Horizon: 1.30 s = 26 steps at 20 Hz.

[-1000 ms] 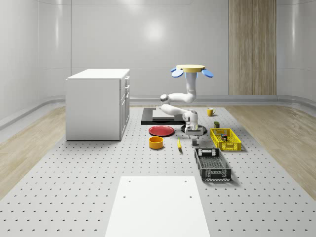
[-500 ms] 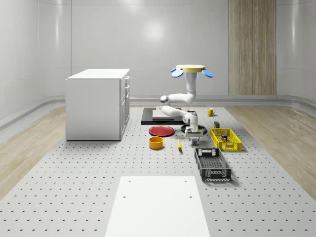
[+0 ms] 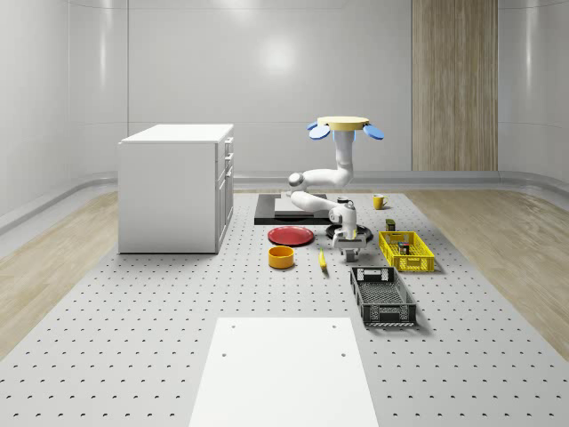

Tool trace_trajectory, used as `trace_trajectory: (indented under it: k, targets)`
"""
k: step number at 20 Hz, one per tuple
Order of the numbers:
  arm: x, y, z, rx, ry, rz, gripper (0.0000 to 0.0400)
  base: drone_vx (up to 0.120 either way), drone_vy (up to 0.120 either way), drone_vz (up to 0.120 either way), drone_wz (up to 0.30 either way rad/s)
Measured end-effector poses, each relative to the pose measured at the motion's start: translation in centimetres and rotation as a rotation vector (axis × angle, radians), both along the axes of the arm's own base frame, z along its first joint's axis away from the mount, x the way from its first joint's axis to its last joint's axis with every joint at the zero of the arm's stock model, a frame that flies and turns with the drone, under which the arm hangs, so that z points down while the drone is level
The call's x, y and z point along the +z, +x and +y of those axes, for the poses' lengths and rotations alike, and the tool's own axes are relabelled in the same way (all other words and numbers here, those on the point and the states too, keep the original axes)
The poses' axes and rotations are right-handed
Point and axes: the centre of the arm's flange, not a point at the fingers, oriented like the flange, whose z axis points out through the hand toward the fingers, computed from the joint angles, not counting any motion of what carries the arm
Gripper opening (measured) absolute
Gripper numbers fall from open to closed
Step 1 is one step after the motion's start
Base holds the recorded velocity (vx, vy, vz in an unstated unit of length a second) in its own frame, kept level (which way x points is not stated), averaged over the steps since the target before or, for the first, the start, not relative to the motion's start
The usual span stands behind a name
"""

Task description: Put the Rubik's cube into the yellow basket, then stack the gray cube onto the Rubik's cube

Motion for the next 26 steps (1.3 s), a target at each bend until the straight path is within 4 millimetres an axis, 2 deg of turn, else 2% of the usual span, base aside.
trace_trajectory:
  k: [7, 11, 15, 22, 26]
  targets:
    - [0.5, 0.0, 0.0, 0.000, 0.000, 0.000, 0.0400, 0.000, 0.000, 0.000, 0.000]
    - [0.6, 0.0, 0.0, 0.000, 0.000, 0.000, 0.0310, 0.000, 0.000, 0.000, 0.000]
    - [0.6, 0.0, 0.0, 0.000, 0.000, 0.000, 0.0272, 0.000, 0.000, 0.000, 0.000]
    - [0.6, 0.0, 0.0, 0.000, 0.000, 0.000, 0.0254, 0.000, 0.000, 0.000, 0.000]
    - [-0.5, 0.0, 0.0, 0.000, 0.000, 0.000, 0.0251, 0.000, 0.000, 0.000, 0.000]
